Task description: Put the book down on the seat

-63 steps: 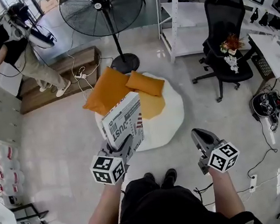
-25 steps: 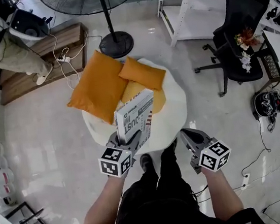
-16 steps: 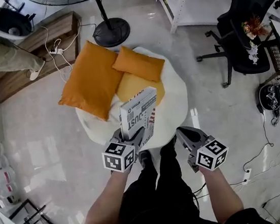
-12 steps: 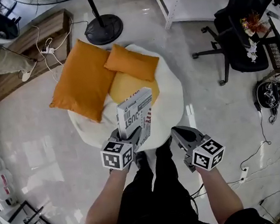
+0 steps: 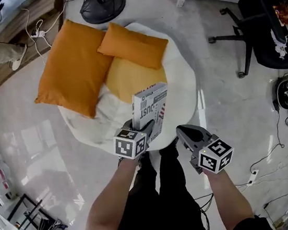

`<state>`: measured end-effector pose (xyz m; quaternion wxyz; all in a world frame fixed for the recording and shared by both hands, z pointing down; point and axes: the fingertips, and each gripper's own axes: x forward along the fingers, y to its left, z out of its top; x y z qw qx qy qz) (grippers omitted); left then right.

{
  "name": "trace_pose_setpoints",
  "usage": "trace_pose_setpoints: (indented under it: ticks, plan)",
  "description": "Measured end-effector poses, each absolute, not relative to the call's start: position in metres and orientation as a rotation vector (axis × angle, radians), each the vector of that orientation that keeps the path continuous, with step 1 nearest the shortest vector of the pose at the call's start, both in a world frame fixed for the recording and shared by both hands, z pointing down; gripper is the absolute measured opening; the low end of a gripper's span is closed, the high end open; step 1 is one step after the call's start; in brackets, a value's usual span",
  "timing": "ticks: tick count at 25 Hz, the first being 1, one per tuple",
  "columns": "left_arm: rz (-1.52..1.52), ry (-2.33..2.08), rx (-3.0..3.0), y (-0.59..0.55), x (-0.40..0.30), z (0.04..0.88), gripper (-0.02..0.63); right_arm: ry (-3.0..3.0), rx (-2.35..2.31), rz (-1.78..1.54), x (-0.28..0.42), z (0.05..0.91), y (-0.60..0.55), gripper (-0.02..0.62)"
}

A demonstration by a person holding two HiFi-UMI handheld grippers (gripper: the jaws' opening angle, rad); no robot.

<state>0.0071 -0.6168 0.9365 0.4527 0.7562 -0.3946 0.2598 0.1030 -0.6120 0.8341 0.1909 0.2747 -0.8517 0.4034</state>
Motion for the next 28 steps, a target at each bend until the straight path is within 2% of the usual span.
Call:
trace_pose_setpoints:
  ticks: [11,22,24,28]
  plan:
    - [0.815,-0.848,1.770,-0.618,0.040,1.077,0.155,-2.313,0.779,1.236,0.127,0.928,-0.617,0.015]
    - [0.878,-0.771,1.724,-0.642,0.031,1.133,0.187,-2.309,0.734,1.264,0.110,0.986,-0.612,0.015]
    - [0.890,-0.761,1.717,-0.643,0.028,1.138,0.198,-2.308,0.727,1.268,0.106,0.989,-0.609,0.015]
    - [0.969,-0.832,1.699,-0.645,0.007,1.150,0.296,-2.307,0.722,1.266,0.097,0.992,-0.602,0.015]
